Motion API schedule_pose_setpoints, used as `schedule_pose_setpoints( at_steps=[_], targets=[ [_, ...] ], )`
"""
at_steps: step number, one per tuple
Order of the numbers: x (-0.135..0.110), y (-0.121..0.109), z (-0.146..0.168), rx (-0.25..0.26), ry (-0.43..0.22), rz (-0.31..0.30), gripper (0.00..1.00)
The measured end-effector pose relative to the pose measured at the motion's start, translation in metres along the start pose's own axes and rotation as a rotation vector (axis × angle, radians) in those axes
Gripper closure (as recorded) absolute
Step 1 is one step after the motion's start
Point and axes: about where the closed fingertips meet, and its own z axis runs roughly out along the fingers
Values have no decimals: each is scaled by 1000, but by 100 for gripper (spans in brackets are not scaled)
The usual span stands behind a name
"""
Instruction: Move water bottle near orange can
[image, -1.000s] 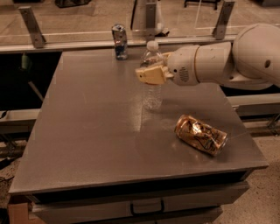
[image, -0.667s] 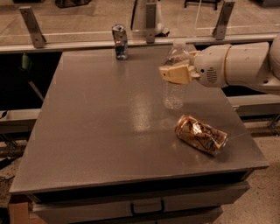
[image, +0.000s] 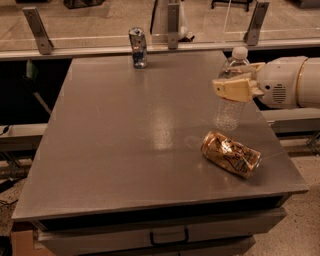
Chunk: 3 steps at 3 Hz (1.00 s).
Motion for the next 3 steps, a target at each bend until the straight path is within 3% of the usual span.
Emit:
schedule_pose_setpoints(
  at_steps=[1, 3],
  targets=[
    [12, 2, -5, -8, 13, 13, 84],
    [25, 7, 2, -47, 14, -36, 37]
  ],
)
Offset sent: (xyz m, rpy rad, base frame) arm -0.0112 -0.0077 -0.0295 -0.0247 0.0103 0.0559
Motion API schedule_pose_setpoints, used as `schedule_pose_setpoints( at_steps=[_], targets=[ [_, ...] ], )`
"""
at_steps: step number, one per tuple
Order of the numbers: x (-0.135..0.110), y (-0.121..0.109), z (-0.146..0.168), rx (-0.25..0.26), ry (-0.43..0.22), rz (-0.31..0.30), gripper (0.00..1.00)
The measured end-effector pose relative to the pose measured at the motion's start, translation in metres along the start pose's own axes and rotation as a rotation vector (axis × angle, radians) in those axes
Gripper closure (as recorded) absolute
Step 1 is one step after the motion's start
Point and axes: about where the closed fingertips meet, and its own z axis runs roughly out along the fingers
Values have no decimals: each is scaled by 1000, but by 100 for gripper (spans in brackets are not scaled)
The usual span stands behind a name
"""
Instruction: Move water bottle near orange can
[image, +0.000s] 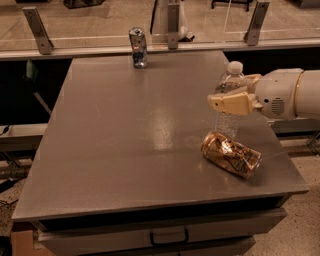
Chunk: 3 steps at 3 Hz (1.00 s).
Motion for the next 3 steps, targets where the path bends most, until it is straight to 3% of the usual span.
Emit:
schedule_pose_setpoints(
  at_steps=[1, 2, 3],
  targets=[
    [7, 2, 5, -19, -5, -20, 6],
    [10, 2, 7, -26, -5, -20, 0],
    [15, -6, -10, -5, 5, -30, 0]
  ],
)
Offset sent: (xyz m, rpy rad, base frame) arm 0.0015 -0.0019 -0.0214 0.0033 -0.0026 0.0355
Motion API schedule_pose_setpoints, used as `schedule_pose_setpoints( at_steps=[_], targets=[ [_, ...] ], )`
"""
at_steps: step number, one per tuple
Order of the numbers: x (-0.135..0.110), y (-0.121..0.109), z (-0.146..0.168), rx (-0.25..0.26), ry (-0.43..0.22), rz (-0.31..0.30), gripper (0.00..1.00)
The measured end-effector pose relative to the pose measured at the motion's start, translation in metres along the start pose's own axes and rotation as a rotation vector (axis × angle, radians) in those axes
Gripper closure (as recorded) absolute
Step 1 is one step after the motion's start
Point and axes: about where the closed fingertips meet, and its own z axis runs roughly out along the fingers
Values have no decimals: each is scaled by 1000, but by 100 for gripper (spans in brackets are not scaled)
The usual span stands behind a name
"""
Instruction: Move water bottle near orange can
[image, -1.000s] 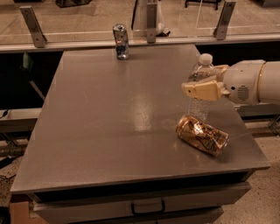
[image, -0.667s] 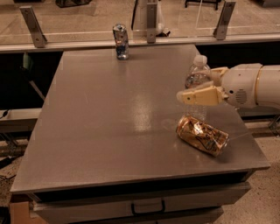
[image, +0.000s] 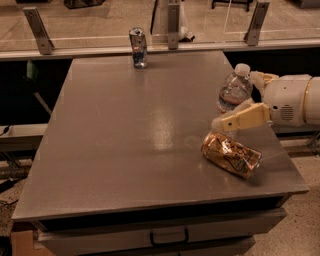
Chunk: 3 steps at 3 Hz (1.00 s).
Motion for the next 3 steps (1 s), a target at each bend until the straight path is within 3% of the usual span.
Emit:
schedule_pose_setpoints(
  at_steps=[1, 2, 3],
  targets=[
    [5, -20, -46, 53, 6, -36, 0],
    [-4, -39, -112, 106, -31, -138, 0],
    [-4, -39, -111, 105, -30, -136, 0]
  ],
)
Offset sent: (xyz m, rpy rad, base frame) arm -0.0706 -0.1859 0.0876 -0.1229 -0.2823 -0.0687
